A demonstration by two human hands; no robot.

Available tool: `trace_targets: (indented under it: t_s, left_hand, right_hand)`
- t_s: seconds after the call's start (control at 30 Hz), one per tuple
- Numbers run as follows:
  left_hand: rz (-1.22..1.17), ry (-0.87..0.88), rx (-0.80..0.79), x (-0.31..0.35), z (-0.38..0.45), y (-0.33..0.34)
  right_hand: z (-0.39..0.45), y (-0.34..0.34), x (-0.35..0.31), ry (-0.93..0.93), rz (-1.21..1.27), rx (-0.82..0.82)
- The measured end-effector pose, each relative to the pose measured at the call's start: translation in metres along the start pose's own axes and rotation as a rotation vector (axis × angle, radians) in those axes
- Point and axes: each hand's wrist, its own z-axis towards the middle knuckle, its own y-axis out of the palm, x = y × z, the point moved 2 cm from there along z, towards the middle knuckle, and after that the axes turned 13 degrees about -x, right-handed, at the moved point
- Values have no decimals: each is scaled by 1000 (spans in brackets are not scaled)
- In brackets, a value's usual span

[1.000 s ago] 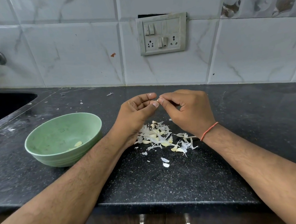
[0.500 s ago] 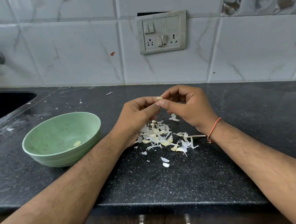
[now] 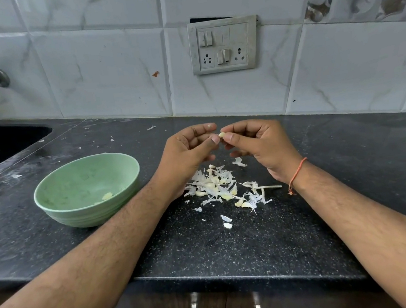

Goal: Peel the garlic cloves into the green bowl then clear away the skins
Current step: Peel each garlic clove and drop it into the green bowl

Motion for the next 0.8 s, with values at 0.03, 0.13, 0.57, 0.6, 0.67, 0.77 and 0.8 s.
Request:
trace_targets:
  t_s: [0.03,0.13,0.57,0.6,0.67,0.77,0.8]
  left_hand:
    - [-16,-5,-4,0,0,0]
    - [-64,-19,-15,-2,1,0]
    - [-159,-51,-23,-2,2,1]
    - [-157,-48,-26,-2,3,1]
    - [-150,-49,-30,-3,3,1]
    - [-146,-53,-34,-4,3,0]
    - [-145,-51,-38,-5,4,0]
  right_hand:
    - [0,0,0,3,-3,-7]
    - [0,0,1,15,0,-31]
    - [1,3,1,-25,-79,3]
    - [1,3,1,-24,-91,1]
    - [0,3,0,-16,-109,-6]
    - [0,4,-1,-3,-130,-19]
    - [-1,4,-1,0,-135,-21]
